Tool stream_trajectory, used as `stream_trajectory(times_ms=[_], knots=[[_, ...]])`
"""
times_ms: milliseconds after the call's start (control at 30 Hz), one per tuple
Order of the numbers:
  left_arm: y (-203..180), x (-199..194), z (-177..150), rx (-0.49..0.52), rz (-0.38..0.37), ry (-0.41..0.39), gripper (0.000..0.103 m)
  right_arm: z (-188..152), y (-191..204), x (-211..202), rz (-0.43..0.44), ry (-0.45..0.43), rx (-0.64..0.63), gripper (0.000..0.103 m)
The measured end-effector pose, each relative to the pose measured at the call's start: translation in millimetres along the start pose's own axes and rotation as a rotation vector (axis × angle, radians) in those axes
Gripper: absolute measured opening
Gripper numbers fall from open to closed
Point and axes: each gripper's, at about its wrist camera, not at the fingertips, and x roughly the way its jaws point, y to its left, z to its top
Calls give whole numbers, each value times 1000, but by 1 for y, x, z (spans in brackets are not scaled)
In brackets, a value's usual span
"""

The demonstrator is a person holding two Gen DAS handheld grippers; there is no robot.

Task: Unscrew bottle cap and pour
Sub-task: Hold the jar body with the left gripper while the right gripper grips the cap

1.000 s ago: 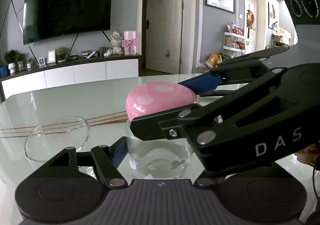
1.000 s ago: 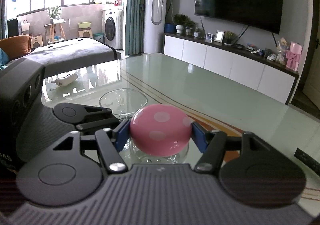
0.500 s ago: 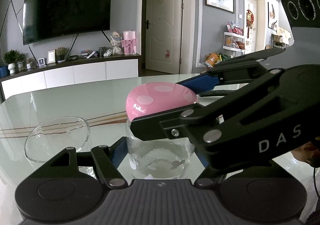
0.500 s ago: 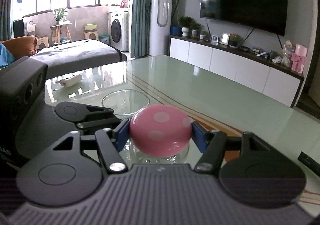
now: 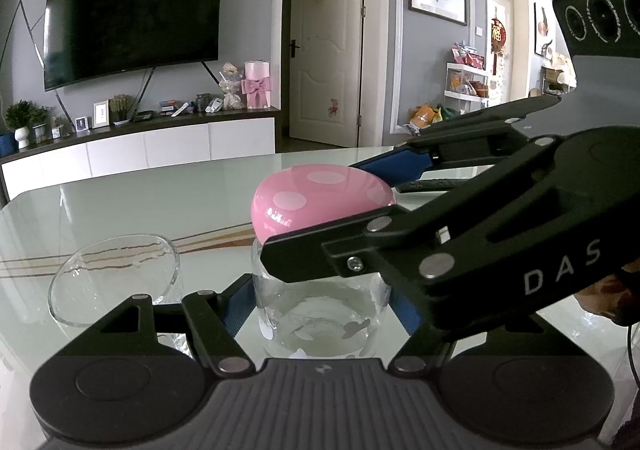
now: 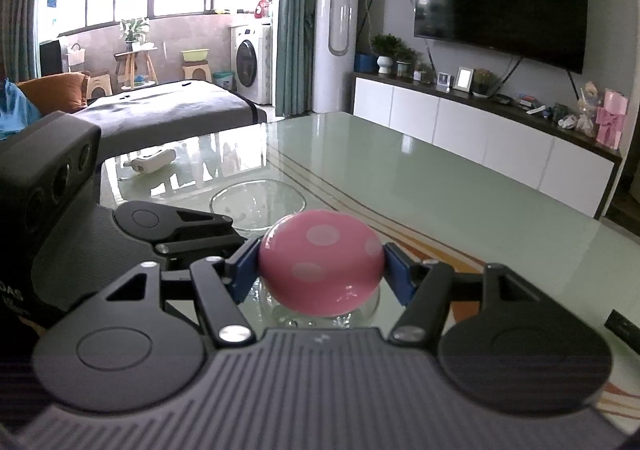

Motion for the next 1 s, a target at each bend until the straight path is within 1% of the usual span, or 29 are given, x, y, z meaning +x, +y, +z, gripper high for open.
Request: stream_trajectory(times_ms=[633, 1000], knots=[[2, 0, -1, 6, -18, 2, 73, 2, -14, 1, 84, 2, -12, 65], [4, 2, -1, 11, -29, 4, 73, 2, -23, 1, 150, -3, -18, 65]])
